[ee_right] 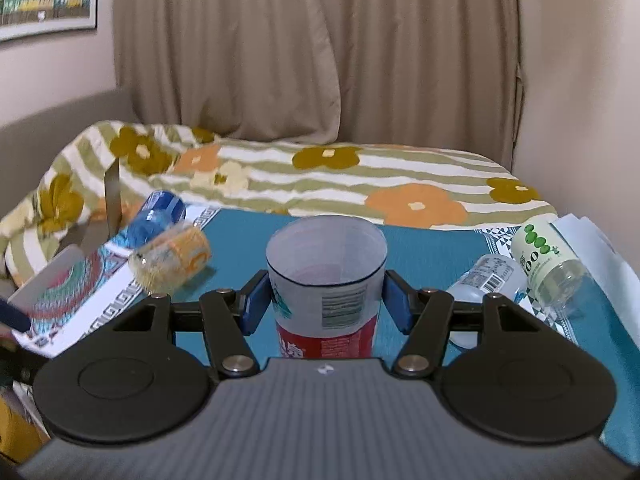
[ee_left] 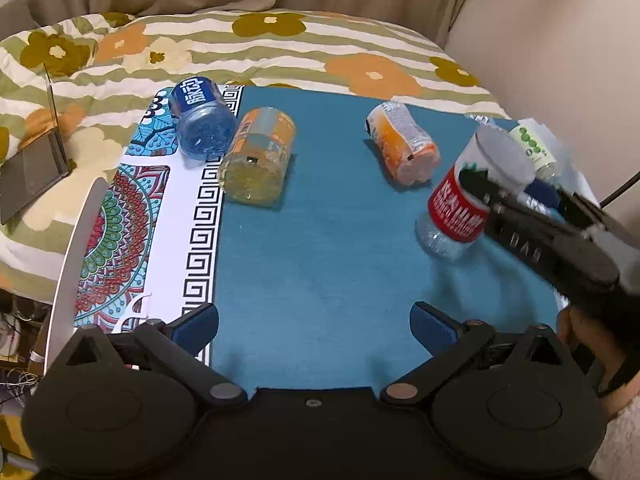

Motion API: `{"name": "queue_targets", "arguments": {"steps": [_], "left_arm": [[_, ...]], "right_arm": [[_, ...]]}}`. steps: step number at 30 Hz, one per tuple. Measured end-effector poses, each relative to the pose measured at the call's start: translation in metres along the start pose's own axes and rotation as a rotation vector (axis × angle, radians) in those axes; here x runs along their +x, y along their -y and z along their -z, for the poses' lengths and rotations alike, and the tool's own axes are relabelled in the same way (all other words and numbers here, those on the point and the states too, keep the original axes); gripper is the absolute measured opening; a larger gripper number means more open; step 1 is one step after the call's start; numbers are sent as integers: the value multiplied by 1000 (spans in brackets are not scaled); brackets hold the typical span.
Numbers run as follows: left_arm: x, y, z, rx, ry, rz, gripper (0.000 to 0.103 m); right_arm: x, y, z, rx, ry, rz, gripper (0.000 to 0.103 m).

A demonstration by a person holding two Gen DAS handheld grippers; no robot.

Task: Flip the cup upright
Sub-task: 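Rotate the bottle upright with the right tool and lower it onto the cloth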

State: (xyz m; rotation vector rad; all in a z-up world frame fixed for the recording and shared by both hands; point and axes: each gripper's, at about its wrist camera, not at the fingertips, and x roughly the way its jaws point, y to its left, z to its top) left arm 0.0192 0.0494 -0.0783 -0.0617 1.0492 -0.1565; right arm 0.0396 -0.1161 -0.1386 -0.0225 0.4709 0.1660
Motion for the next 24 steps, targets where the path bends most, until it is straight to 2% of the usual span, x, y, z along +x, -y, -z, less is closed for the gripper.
{"name": "queue_targets", "arguments": {"steps": [12, 16, 19, 24], "left_arm": [[-5, 0, -2, -25, 4, -5, 103], [-7, -1, -1, -30, 7, -15, 103], [-10, 0, -1, -32, 15, -22, 103], [-21, 4, -4, -27, 42, -32, 103]], "right_arm": [[5, 1, -8, 19, -66, -20, 78], [4, 0, -8, 14, -71, -11, 94], [4, 0, -10, 15, -90, -12, 102], [-7, 7, -18, 56, -128, -20, 103]]}}
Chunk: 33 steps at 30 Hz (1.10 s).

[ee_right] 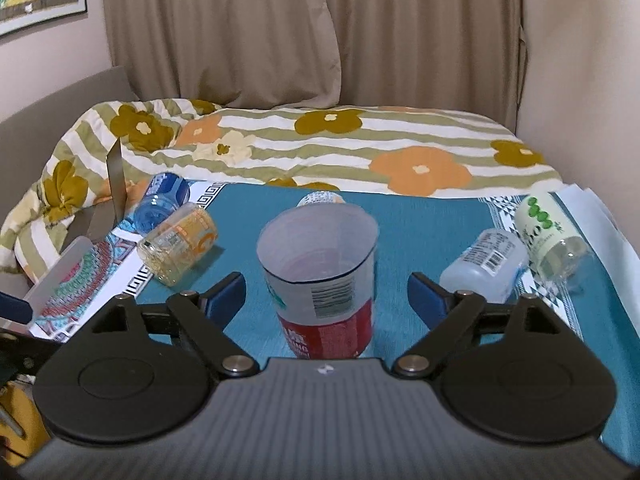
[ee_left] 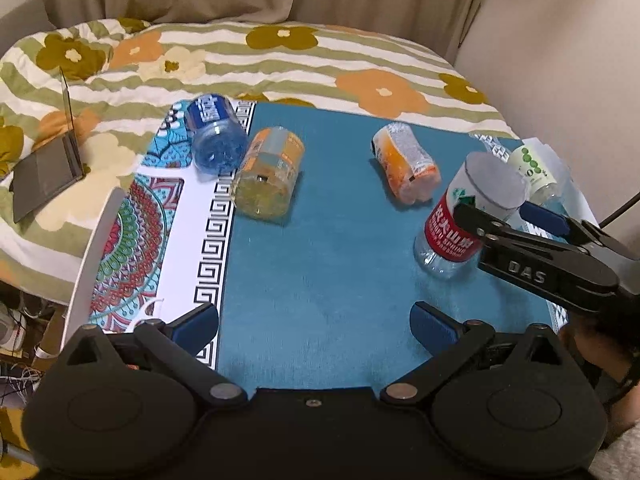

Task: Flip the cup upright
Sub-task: 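Rotate the bottle upright with the right tool and lower it onto the cloth, then open the right tool and pull it back from the standing bottle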

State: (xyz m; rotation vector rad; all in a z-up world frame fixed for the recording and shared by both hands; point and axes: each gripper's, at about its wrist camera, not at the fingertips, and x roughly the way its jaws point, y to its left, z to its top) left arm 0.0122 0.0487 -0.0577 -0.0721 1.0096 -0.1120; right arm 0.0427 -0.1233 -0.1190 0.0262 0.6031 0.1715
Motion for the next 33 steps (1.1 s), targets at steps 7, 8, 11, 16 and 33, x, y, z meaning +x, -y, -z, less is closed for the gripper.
{"name": "queue_targets", "arguments": {"steps": [7, 8, 11, 16, 33], "left_arm": [[-24, 13, -9, 24, 75, -8, 103], [-29, 16, -10, 27, 94, -9, 103], [-40, 23, -13, 34, 145, -15, 103], [-53, 34, -12, 45, 214, -24, 103], [-57, 58, 3, 115, 280, -62, 103]], "right_arm": [[-53, 10, -25, 12, -33, 6, 103], [-61, 12, -28, 9, -35, 12, 103], [-84, 18, -38, 14, -64, 39, 103], [-108, 29, -45, 24, -110, 76, 103], [-122, 54, -25, 86, -185, 168, 103]]}}
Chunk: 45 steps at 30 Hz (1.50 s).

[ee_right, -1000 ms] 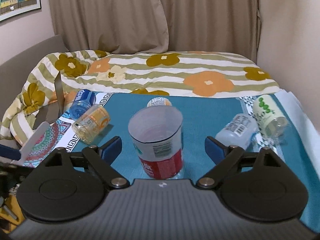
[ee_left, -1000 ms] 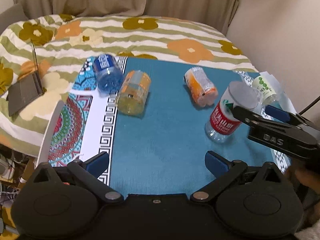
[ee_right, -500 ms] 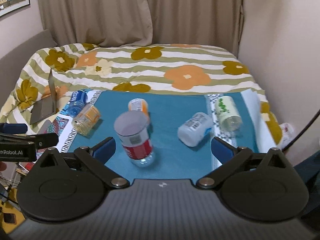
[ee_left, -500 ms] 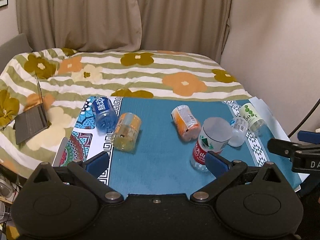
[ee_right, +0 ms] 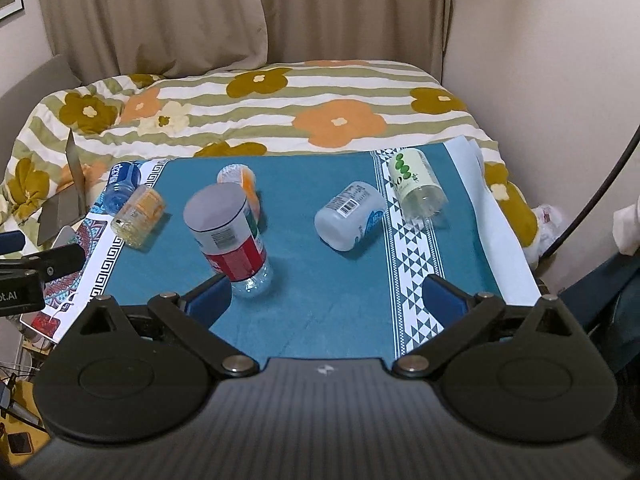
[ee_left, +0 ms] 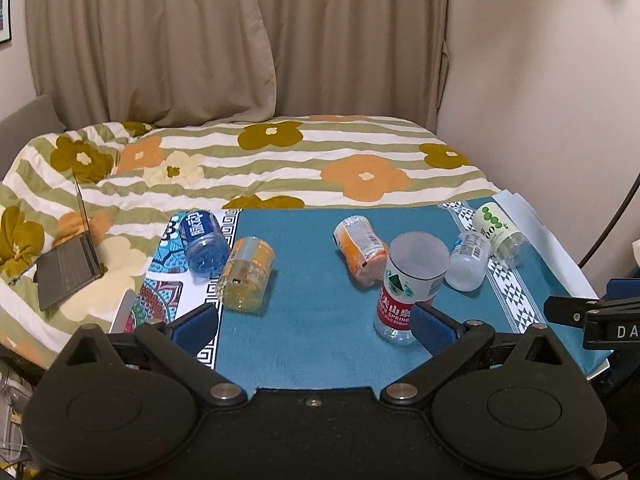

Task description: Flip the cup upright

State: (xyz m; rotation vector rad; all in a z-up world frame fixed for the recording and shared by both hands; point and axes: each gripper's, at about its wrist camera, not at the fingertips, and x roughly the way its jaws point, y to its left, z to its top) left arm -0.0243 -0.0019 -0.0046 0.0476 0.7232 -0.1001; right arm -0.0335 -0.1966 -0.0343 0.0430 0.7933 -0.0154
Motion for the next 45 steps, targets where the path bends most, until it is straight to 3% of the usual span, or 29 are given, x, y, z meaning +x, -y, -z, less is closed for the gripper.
{"name": "queue_targets", "arguments": {"steps": [45], "left_arm": [[-1, 4, -3, 42, 18, -5, 103]], "right_arm": [[2, 5, -2, 4, -6, 14, 103]]}}
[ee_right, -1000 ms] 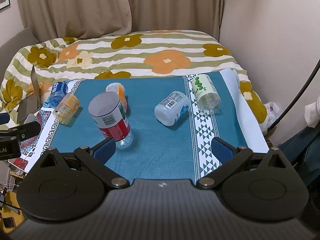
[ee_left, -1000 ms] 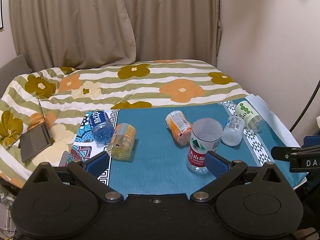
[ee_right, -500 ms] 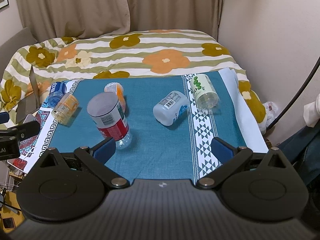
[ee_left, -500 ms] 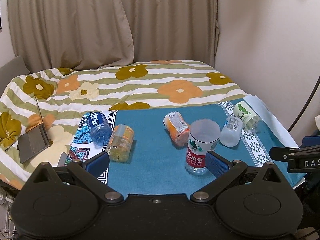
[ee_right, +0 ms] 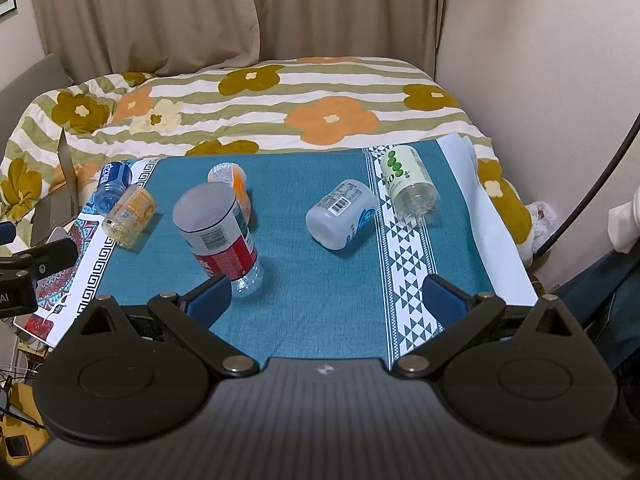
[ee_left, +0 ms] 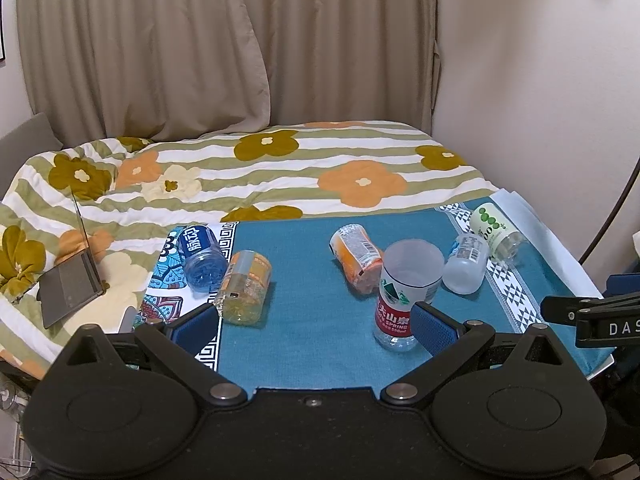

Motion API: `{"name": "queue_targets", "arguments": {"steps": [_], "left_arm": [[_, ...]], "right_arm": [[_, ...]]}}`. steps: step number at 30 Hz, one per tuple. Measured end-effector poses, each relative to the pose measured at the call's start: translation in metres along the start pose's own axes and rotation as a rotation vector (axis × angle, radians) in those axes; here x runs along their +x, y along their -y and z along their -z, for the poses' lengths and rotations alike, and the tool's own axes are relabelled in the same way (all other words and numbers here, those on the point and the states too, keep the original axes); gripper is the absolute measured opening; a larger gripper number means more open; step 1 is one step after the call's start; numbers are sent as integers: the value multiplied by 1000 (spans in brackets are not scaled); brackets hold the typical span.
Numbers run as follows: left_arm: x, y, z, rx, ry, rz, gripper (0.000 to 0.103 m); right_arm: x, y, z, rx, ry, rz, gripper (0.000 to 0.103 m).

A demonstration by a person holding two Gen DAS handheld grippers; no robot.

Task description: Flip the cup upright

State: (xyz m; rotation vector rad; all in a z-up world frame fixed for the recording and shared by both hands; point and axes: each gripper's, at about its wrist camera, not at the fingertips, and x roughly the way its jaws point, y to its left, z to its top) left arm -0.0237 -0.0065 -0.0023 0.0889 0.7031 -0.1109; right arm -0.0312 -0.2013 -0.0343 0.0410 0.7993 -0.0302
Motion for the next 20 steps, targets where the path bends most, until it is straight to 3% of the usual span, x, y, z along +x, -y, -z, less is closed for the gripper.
{"name": "queue_targets", "arguments": {"steps": [20], "left_arm": [[3, -4, -1, 2, 19, -7, 103]], "right_arm": [[1, 0, -1, 0, -2, 0, 103]]}}
